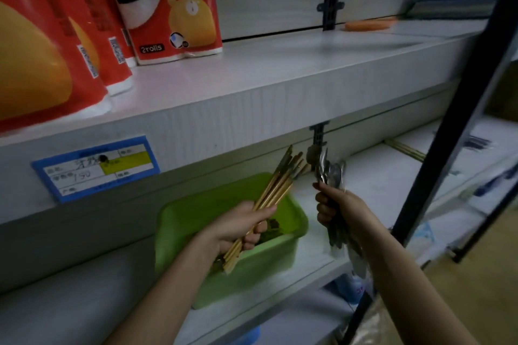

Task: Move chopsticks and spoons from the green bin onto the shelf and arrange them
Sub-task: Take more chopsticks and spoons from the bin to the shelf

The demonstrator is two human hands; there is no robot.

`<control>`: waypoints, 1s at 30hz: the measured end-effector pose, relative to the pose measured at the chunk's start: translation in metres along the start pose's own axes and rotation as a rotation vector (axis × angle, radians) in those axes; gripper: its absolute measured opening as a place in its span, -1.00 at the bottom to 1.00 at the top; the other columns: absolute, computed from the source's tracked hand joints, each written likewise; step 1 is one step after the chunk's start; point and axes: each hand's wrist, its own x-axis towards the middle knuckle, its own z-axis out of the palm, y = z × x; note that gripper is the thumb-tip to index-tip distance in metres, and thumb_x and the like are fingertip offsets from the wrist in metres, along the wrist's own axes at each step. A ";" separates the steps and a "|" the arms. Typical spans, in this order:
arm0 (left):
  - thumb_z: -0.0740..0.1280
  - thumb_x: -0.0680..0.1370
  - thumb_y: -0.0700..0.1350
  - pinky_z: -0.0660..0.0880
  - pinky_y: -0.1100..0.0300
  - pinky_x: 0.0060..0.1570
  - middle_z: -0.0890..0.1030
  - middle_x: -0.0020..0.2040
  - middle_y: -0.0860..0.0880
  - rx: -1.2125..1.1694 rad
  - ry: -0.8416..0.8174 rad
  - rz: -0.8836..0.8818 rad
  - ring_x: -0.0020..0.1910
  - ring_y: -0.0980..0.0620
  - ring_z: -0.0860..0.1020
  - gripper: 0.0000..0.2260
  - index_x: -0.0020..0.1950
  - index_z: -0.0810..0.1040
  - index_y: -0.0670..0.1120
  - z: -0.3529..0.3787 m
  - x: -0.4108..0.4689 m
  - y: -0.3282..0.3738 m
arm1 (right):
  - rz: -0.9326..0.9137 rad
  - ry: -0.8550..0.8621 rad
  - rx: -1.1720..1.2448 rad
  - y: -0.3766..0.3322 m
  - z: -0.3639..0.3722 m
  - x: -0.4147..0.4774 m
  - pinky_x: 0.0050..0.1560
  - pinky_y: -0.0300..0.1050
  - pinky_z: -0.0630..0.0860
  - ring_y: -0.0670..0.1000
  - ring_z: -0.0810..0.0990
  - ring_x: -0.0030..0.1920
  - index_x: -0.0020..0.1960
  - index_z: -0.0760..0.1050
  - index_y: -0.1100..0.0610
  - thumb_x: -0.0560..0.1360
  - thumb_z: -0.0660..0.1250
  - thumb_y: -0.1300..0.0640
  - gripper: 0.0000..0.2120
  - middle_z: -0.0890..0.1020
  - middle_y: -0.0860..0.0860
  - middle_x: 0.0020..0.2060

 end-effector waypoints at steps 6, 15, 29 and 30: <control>0.22 0.59 -0.03 0.24 0.37 -0.61 0.38 -0.45 0.07 -0.007 -0.058 0.052 -0.60 0.20 0.28 -0.86 -0.08 0.38 -0.08 0.074 0.010 -0.010 | -0.026 0.047 -0.093 -0.008 -0.053 -0.045 -0.56 -0.33 0.31 -0.13 0.32 -0.56 -0.04 0.42 0.17 0.58 0.14 0.16 -0.88 0.36 -0.05 -0.49; 0.21 0.60 -0.04 0.24 0.32 -0.60 0.37 -0.44 0.04 0.005 -0.067 0.099 -0.61 0.16 0.27 -0.82 -0.16 0.36 -0.08 0.202 0.027 -0.012 | -0.076 0.210 -0.216 -0.039 -0.149 -0.122 -0.45 -0.27 0.36 -0.11 0.40 -0.50 -0.10 0.45 0.19 0.55 0.20 0.13 -0.85 0.45 -0.05 -0.47; 0.20 0.60 0.01 0.26 0.34 -0.59 0.36 -0.42 0.04 0.036 -0.216 0.083 -0.59 0.17 0.28 -0.84 -0.04 0.37 -0.08 0.350 0.102 0.011 | -0.170 0.359 -0.216 -0.095 -0.284 -0.176 -0.53 -0.32 0.24 -0.13 0.27 -0.52 -0.09 0.41 0.16 0.57 0.17 0.20 -0.90 0.31 -0.02 -0.42; 0.20 0.60 0.01 0.26 0.33 -0.60 0.36 -0.42 0.04 0.035 -0.220 0.083 -0.59 0.17 0.27 -0.83 -0.09 0.35 -0.07 0.359 0.112 0.014 | -0.176 0.371 -0.216 -0.101 -0.294 -0.174 -0.52 -0.31 0.23 -0.13 0.26 -0.52 -0.12 0.40 0.15 0.57 0.17 0.19 -0.89 0.31 -0.02 -0.42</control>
